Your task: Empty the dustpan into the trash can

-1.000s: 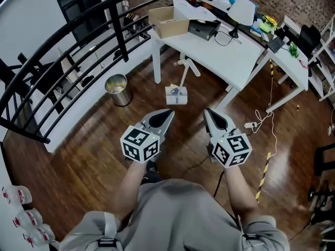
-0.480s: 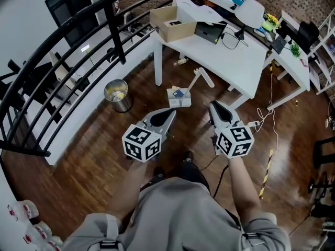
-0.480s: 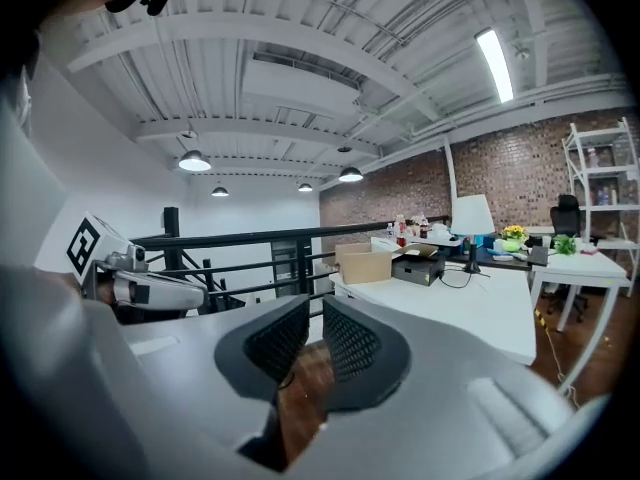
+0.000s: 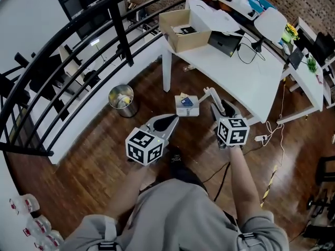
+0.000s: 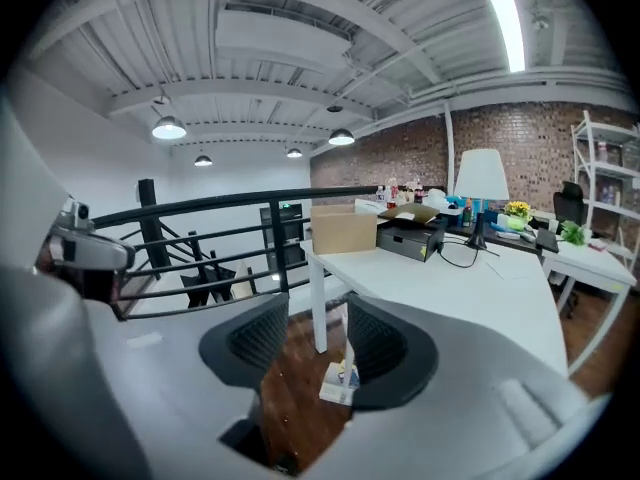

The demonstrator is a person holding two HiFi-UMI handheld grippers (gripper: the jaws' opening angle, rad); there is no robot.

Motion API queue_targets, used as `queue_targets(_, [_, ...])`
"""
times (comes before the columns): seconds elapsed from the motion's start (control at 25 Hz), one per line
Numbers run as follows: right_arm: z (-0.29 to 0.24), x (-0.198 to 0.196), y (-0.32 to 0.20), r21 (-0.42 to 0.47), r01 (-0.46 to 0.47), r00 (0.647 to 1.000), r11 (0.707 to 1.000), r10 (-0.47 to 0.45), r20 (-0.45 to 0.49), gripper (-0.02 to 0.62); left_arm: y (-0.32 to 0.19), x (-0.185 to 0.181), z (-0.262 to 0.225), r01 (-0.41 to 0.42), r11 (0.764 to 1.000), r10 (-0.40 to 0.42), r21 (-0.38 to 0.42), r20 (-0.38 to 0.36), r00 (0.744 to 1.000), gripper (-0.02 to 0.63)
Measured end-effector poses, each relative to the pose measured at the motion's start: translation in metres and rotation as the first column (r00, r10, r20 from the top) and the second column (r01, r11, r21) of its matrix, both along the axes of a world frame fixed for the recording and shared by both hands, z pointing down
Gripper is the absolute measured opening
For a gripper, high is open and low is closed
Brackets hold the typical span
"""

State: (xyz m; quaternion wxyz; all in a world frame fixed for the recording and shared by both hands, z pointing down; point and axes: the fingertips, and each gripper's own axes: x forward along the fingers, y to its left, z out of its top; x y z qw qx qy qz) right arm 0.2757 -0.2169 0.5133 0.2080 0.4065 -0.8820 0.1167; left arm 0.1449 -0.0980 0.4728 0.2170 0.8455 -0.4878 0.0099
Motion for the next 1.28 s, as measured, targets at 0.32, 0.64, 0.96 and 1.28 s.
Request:
queue_targets(0.32, [0.091,-0.019,-0.1,-0.163,0.083,0.975,0.983,-0.114,-0.192,0.247,-0.067,-0.002,0.017,0.041,0.997,-0.04,-0.068,0.013,0.999,0.005])
queue_targets(0.64, [0.133,-0.024,-0.114,-0.278,0.105,0.917,0.955,-0.201,-0.346,0.104,-0.083,-0.039,0.029,0.081,0.991,-0.082,-0.106,-0.008,0.997,0.005])
queue_targets(0.96, [0.122,-0.019,-0.074,-0.248,0.158,0.901,0.956,-0.242,-0.36,0.101,-0.078,-0.076,0.029,0.12,0.987,-0.122,-0.105,-0.014,0.992,0.005])
queue_targets(1.28, [0.051,-0.042,-0.009,-0.213,0.334,0.86,0.918,-0.39,-0.329,0.101,-0.053,-0.122,0.037,0.184,0.977,-0.186,-0.109,-0.006,0.983,0.005])
